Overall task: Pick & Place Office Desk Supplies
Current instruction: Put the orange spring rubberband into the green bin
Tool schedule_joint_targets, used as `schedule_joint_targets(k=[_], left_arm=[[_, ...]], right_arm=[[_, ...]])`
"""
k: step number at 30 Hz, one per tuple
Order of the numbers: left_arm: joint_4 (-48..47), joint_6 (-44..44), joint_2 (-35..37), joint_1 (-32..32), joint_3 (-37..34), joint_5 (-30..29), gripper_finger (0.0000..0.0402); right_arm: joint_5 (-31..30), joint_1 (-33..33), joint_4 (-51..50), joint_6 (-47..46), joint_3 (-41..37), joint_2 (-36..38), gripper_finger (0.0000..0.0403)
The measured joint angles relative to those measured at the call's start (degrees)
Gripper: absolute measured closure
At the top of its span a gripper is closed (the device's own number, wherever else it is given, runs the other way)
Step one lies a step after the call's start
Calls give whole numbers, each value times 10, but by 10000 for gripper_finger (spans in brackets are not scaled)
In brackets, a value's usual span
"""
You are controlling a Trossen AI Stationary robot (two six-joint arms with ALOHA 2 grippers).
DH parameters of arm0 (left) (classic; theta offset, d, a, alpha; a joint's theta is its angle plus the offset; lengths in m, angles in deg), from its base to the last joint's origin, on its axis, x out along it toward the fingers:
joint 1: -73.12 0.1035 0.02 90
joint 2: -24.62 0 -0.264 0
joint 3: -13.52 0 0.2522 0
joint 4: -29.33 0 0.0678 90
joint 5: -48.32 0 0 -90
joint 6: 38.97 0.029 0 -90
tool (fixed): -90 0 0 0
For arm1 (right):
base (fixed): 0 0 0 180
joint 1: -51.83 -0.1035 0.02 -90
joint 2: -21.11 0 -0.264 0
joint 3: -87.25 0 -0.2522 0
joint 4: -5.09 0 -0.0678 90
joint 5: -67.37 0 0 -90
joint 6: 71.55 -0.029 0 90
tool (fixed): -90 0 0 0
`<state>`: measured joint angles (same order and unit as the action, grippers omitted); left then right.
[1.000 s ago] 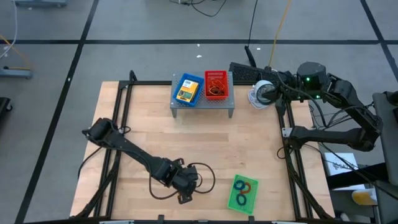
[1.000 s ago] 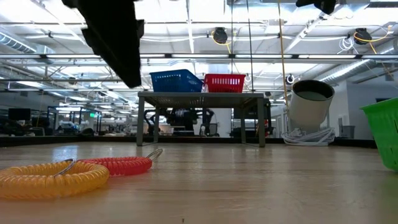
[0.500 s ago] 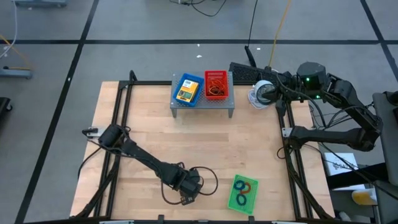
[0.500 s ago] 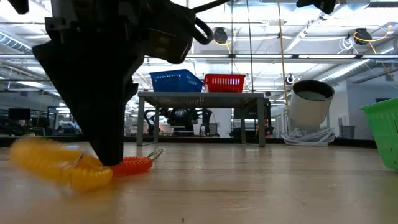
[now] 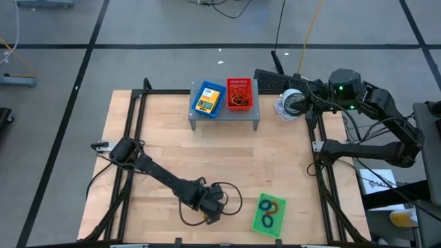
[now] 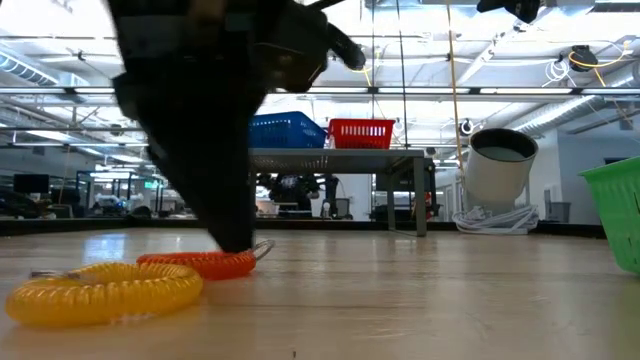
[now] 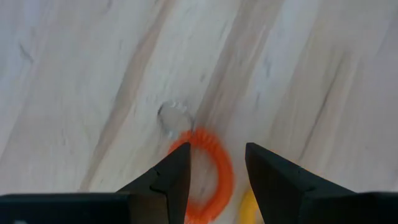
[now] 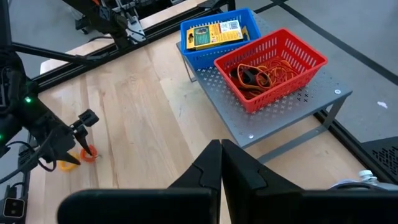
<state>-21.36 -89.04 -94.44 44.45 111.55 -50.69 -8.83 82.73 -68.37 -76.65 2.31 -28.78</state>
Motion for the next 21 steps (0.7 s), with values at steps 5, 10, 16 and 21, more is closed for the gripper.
schedule_joint_targets(k=[5,10,16,21], left_arm=[[50,-4,-21,2,1,3,243],[49,-56,-43,3,3,18,244],[-3,-92,-49,5,4,31,319],[-9,-93,-49,15,7,65,386]], right_arm=[[0,0,-3,0,0,0,403],[0,0,-5,-1,0,0,403],[0,0,-5,-1,0,0,403],[0,0,-5,-1,0,0,403]])
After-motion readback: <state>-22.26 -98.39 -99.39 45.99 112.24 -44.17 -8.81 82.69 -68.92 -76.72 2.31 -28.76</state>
